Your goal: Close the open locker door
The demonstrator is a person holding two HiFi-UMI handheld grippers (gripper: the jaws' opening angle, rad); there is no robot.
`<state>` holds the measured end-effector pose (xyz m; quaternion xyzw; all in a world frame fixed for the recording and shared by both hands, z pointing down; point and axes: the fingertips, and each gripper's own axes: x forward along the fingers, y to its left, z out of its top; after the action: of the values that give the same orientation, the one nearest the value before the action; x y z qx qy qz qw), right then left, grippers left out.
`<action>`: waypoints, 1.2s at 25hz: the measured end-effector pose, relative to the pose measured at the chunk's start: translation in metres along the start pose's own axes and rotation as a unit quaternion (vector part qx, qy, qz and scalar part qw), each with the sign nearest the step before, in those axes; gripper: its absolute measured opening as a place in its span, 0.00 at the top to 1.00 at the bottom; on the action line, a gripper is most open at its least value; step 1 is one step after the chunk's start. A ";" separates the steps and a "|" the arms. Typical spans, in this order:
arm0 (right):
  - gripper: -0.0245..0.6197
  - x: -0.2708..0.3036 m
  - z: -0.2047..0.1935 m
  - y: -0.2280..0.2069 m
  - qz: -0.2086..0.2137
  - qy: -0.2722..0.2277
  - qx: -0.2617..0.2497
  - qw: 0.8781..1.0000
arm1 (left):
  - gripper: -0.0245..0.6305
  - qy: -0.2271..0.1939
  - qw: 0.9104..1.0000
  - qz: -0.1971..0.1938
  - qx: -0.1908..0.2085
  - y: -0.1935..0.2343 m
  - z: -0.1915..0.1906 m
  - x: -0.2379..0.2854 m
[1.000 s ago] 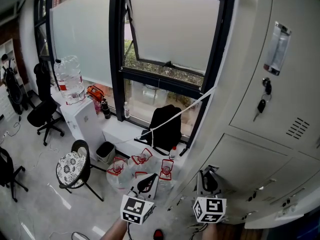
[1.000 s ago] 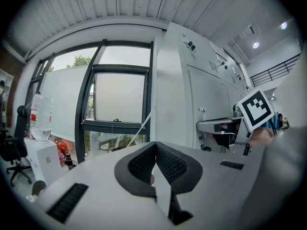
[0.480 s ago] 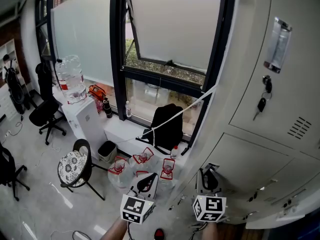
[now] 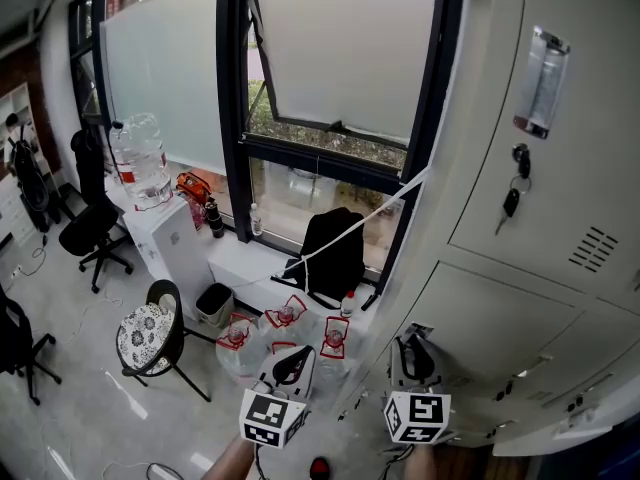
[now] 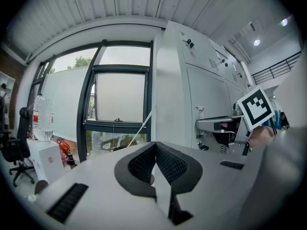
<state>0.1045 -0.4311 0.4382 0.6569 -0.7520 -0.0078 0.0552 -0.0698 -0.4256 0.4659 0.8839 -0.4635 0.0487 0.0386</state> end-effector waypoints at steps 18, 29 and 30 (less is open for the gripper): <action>0.81 -0.072 -0.006 -0.006 -0.009 -0.007 0.009 1.000 | 0.93 -0.008 1.000 -0.019 0.019 -0.044 0.007 -0.032; 0.84 -0.139 -0.017 -0.007 -0.028 -0.008 0.022 0.999 | 0.93 -0.004 0.999 -0.040 0.026 -0.084 0.002 -0.064; 0.85 -0.146 -0.019 -0.007 -0.032 -0.007 0.023 0.999 | 0.93 -0.004 0.999 -0.043 0.027 -0.087 0.001 -0.067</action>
<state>0.1326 -0.2870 0.4455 0.6813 -0.7311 0.0031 0.0352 -0.0357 -0.3214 0.4546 0.9038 -0.4240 0.0561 0.0152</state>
